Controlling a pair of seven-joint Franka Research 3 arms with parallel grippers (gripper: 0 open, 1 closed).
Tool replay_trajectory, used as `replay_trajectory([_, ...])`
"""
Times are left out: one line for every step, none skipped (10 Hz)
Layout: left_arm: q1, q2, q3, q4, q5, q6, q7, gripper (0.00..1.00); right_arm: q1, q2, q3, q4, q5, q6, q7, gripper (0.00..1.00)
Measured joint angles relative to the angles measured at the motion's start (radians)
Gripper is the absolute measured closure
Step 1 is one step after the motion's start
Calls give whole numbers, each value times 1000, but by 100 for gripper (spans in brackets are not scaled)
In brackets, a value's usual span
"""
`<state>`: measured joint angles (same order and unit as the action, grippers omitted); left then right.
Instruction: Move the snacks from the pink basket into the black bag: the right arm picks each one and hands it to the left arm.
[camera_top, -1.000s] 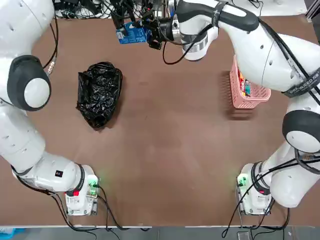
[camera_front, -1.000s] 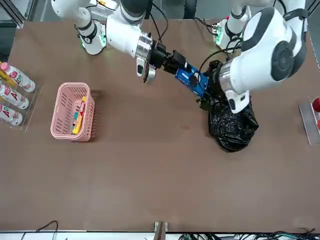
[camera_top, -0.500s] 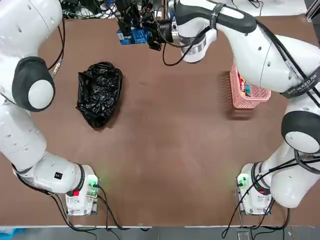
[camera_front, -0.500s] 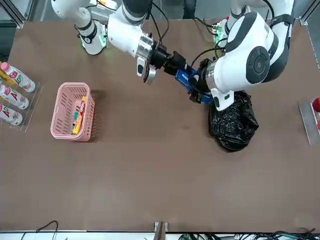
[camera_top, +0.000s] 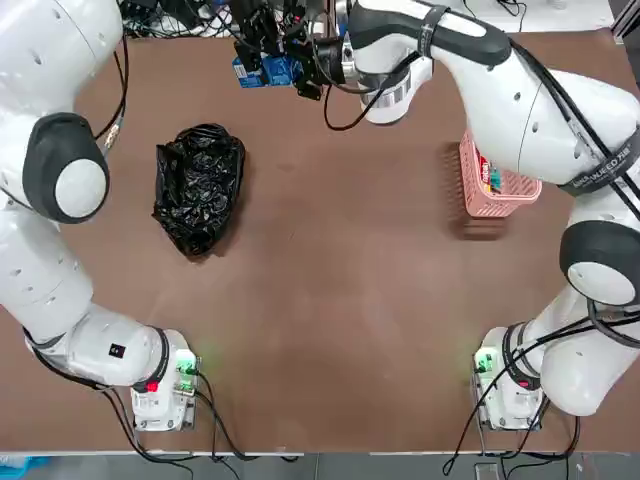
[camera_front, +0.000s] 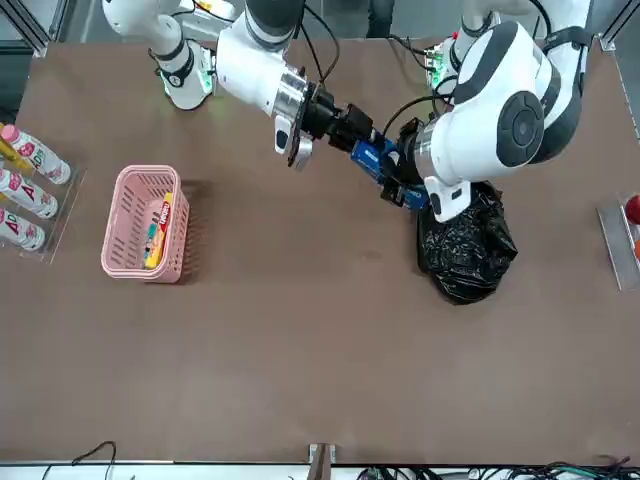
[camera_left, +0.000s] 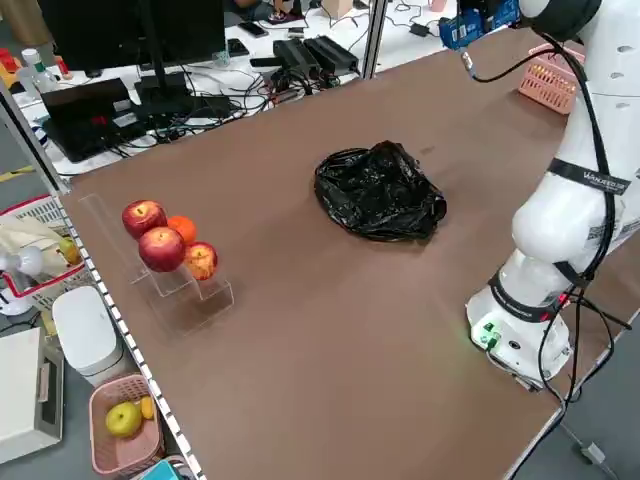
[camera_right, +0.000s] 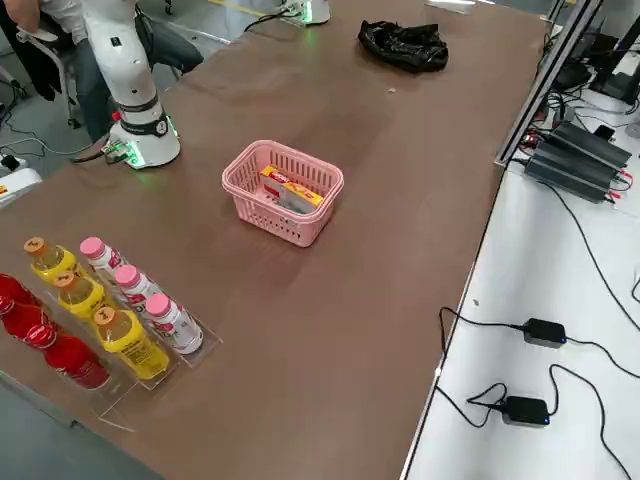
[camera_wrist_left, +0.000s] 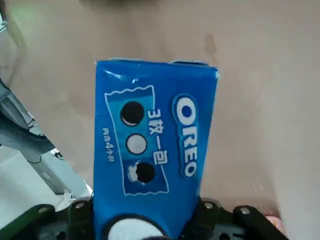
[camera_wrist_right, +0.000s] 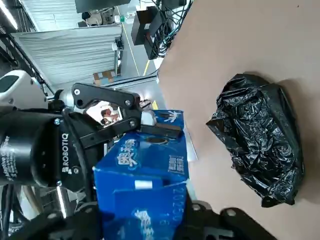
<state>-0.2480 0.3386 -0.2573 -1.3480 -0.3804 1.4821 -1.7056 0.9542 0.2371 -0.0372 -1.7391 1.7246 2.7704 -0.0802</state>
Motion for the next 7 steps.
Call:
replay_trajectory([3,2,5,-1,20,-8,9,43,6,0,1,5,0,-1,0,28])
replay_trajectory([11,4,7,-2,39,-18,26,44,11,0,1,9,0,2,0,11])
replay_trajectory([20,5,8,-5,54,-29,39,44,14,0,1,12,0,2,0,0])
replay_trajectory([27,6,10,-13,81,-34,52,44,15,0,1,14,1,2,0,0])
replay_trajectory([41,8,11,-37,127,-38,80,44,15,0,0,14,1,4,-1,0])
replay_trajectory([68,12,13,-78,175,-39,130,44,15,0,-4,14,0,6,-3,0])
replay_trajectory([104,18,14,-121,213,-38,181,45,14,0,-10,12,-9,7,-8,0])
